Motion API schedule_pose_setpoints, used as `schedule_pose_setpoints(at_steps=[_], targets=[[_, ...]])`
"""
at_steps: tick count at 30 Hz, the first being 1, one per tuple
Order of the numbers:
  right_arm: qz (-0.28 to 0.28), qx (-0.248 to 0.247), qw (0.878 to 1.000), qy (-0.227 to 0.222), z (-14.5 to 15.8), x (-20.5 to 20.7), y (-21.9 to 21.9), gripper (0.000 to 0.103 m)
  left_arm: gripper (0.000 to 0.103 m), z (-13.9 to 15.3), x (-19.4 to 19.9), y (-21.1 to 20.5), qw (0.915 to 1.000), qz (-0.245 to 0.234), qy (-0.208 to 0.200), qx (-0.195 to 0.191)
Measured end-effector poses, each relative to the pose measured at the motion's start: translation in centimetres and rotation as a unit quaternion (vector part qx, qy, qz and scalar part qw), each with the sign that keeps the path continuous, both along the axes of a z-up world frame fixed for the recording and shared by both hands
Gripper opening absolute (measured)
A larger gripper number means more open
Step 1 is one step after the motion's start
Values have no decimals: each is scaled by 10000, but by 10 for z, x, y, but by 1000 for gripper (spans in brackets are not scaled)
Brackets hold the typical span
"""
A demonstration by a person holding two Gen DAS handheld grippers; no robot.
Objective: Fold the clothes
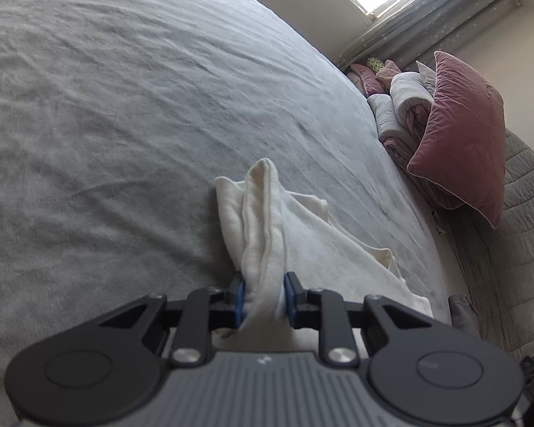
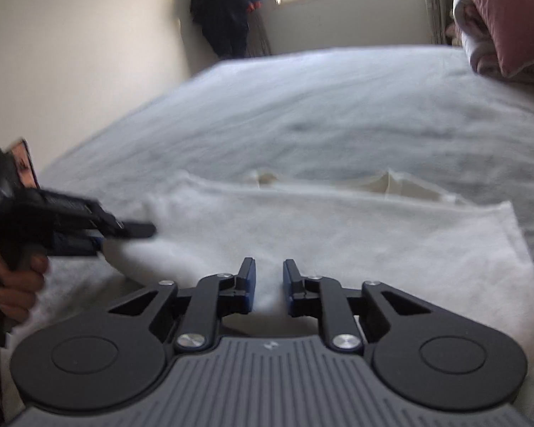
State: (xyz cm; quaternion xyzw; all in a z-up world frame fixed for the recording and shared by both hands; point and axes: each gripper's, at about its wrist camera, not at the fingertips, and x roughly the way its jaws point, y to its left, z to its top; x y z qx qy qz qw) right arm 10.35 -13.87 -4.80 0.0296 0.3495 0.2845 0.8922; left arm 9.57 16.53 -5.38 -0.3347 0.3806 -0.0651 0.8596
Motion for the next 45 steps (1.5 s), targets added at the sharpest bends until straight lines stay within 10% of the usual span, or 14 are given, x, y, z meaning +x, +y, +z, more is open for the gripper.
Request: schedule_pose_setpoints(at_steps=[7,15,25,35,40,45], targets=[[-129,343,9982,485,-6,11,-13,7,20,48,-4,-24,9983,-85,-252,527],[-728,1497,9806,1036,6,22,-61,26,19,105,2,-79,9911,-308,-372,1242],[-1750,3394,9049,1880,-5,33,-128,40,18,126,12,-177,9767,-718,-477,1966],[-2148,4664,8250,2359,-17,21,-168,50,21,93,22,-229,9803,-1101,-279,1613],[-2215,5115,7888,2589,-23,19,-180,53,24,87,17,-217,9901,-1246,-342,556],[-2262,4985,7942,2639,-18,20,-183,53,24,81,9,-198,9924,-1008,-385,589]])
